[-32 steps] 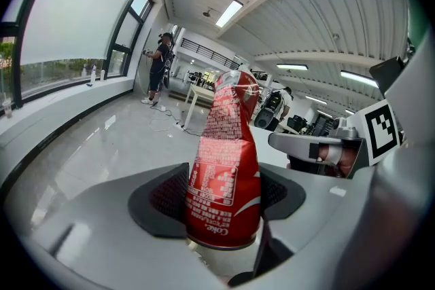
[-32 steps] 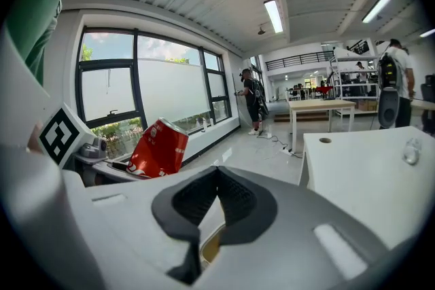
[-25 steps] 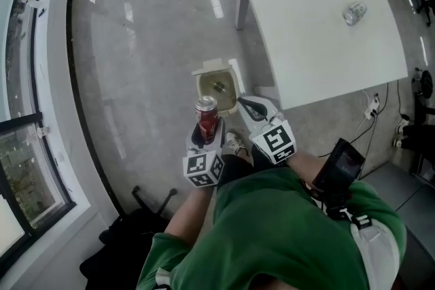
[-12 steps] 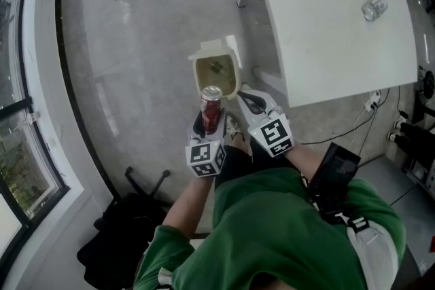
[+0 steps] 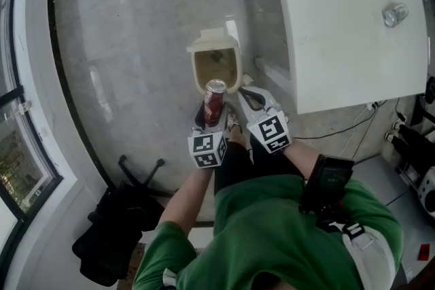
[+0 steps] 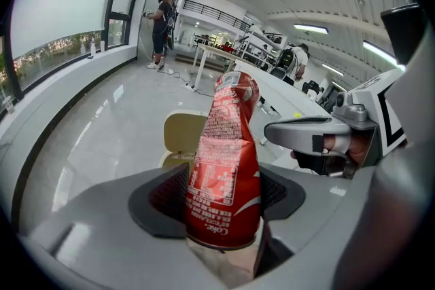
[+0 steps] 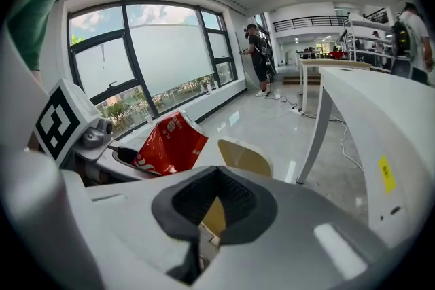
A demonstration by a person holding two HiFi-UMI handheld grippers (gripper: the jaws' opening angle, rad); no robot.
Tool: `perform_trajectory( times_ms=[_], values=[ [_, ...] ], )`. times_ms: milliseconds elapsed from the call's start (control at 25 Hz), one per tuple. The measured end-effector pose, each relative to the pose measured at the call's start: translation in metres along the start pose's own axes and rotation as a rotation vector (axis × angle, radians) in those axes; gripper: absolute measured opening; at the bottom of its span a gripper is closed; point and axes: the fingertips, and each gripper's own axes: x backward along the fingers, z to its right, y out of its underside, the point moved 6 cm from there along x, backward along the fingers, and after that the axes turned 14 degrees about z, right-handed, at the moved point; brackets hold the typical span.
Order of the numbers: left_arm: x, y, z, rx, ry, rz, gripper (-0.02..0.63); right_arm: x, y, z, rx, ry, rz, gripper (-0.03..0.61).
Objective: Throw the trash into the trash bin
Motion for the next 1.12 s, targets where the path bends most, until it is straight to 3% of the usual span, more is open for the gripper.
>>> perform_trajectory(
  times_ms=[760,1120],
  values=[
    [-0.082,0.087,-0.031,-0.023,-0.043,-0.143,0.276,-0.042,0.098,0.040,-0.016,0.030,-0.113,0.003],
    [-0.125,0.134,-0.048,-0.052,-0.054,-0.264,0.276,-0.056,0.133,0.053,-0.009,0.038,-0.138,0.003]
  ],
)
